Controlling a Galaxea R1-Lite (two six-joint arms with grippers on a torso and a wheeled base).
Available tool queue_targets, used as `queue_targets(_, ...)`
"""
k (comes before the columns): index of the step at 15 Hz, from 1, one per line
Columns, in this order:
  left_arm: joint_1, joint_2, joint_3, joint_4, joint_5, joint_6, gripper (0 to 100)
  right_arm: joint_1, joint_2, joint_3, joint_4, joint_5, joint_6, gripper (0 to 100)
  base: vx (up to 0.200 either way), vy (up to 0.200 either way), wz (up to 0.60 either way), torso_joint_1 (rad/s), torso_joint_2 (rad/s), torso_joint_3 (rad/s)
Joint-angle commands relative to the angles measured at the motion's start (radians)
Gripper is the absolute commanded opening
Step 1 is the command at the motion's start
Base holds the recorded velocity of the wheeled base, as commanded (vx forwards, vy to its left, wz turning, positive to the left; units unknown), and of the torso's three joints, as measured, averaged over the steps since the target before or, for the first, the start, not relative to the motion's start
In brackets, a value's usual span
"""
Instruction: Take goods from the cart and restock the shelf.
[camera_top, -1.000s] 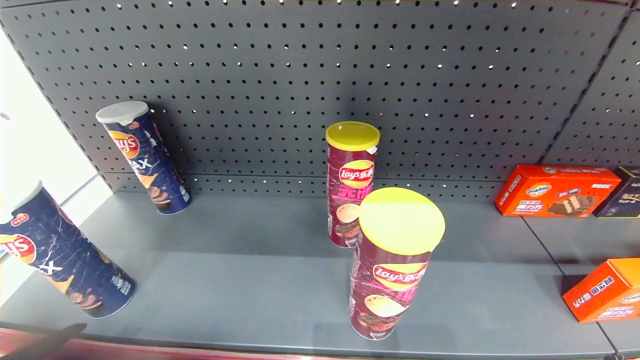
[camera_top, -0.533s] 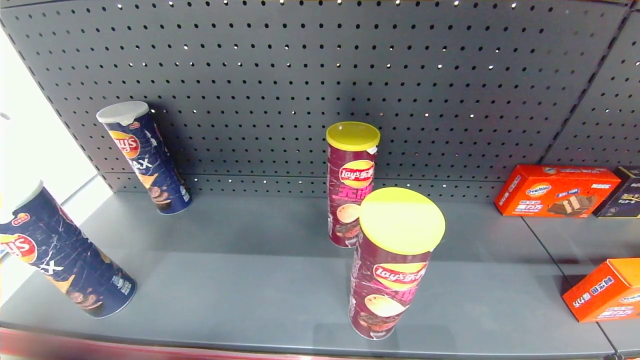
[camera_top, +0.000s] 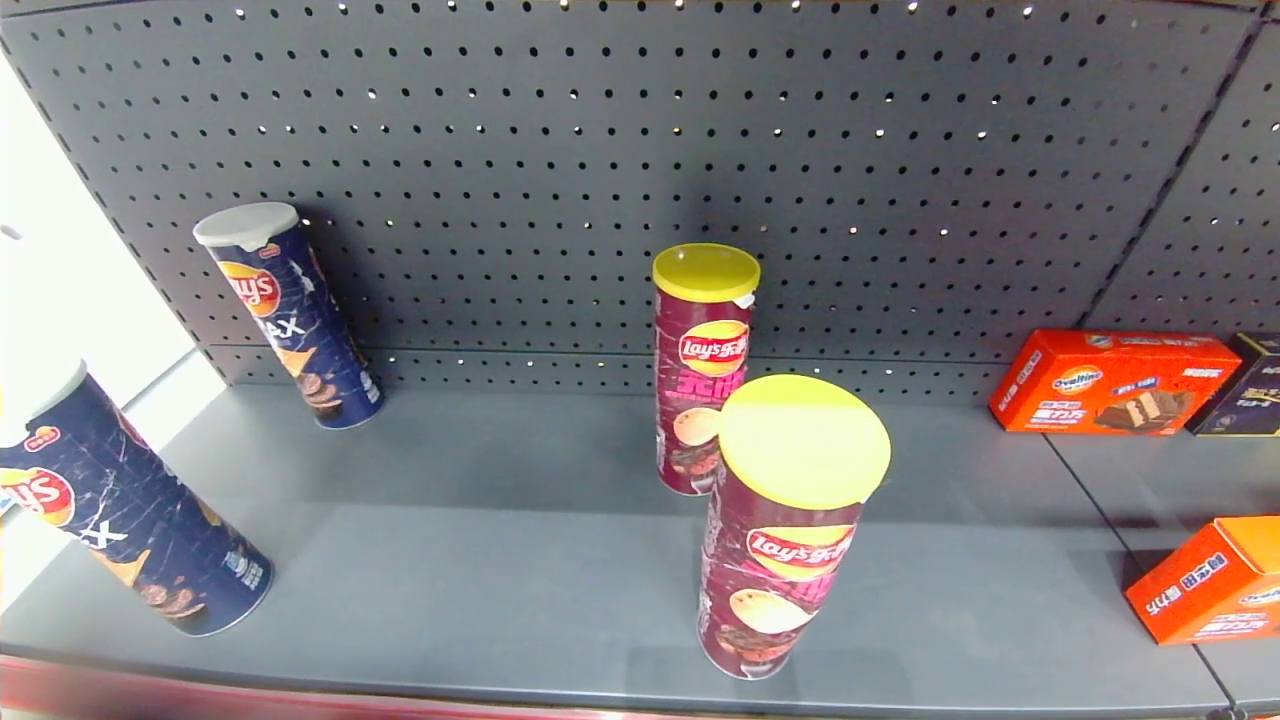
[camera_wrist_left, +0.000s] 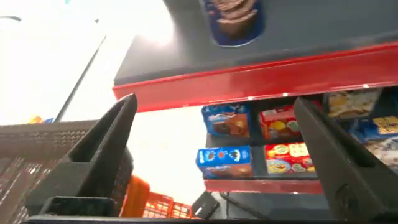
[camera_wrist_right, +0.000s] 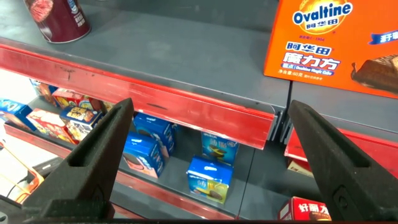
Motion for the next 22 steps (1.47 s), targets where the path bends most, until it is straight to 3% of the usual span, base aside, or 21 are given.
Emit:
queue_targets(1, 0.013, 0.048, -0.001, 0.001, 0.001, -0.003, 100, 0.000, 0.001, 0.000, 0.001, 0.001, 0.001, 100, 0.000, 0.000, 0.00, 0.000, 0.00, 0.000)
queue_targets(3, 0.011, 0.052, -0.001, 0.001, -0.002, 0.000, 100, 0.000, 0.001, 0.000, 0.001, 0.001, 0.001, 100, 0.000, 0.000, 0.00, 0.000, 0.00, 0.000)
queue_targets(5, -0.059, 0.011, -0.001, 0.002, -0.051, 0.000, 100, 0.000, 0.001, 0.000, 0.001, 0.001, -0.001, 100, 0.000, 0.000, 0.00, 0.000, 0.00, 0.000)
queue_targets(7, -0.105, 0.000, -0.001, 0.002, -0.053, -0.012, 100, 0.000, 0.001, 0.000, 0.000, 0.001, -0.001, 100, 0.000, 0.000, 0.00, 0.000, 0.00, 0.000)
queue_targets(9, -0.081, 0.000, -0.001, 0.002, -0.053, -0.026, 100, 0.000, 0.001, 0.000, 0.001, 0.001, 0.002, 100, 0.000, 0.000, 0.00, 0.000, 0.00, 0.000)
queue_targets(11, 0.014, 0.034, -0.001, 0.004, -0.053, -0.052, 100, 0.000, 0.001, 0.000, 0.001, 0.001, 0.002, 100, 0.000, 0.000, 0.00, 0.000, 0.00, 0.000)
queue_targets(12, 0.050, 0.107, 0.000, 0.004, -0.051, -0.093, 100, 0.000, 0.001, 0.000, 0.001, 0.001, 0.002, 100, 0.000, 0.000, 0.00, 0.000, 0.00, 0.000)
queue_targets(14, 0.123, 0.167, 0.003, 0.004, -0.053, -0.144, 100, 0.000, 0.001, 0.000, 0.001, 0.001, 0.002, 100, 0.000, 0.000, 0.00, 0.000, 0.00, 0.000)
queue_targets(16, 0.201, 0.175, 0.008, 0.001, -0.054, -0.224, 100, 0.000, 0.001, 0.000, 0.000, 0.001, 0.002, 100, 0.000, 0.000, 0.00, 0.000, 0.00, 0.000)
queue_targets(18, 0.191, 0.091, 0.014, -0.007, -0.054, -0.253, 100, 0.000, 0.001, 0.000, 0.001, 0.001, 0.002, 100, 0.000, 0.000, 0.00, 0.000, 0.00, 0.000)
queue_targets(19, 0.191, 0.097, 0.049, -0.071, -0.047, -0.314, 100, 0.000, 0.001, 0.000, 0.001, 0.001, 0.002, 100, 0.000, 0.000, 0.00, 0.000, 0.00, 0.000)
queue_targets(21, 0.191, 0.097, 0.102, -0.197, -0.062, -0.319, 100, 0.000, 0.001, 0.000, 0.001, 0.001, 0.002, 100, 0.000, 0.000, 0.00, 0.000, 0.00, 0.000)
queue_targets(22, 0.191, 0.097, 0.115, -0.232, -0.082, -0.303, 100, 0.000, 0.001, 0.000, 0.000, 0.001, 0.002, 100, 0.000, 0.000, 0.00, 0.000, 0.00, 0.000)
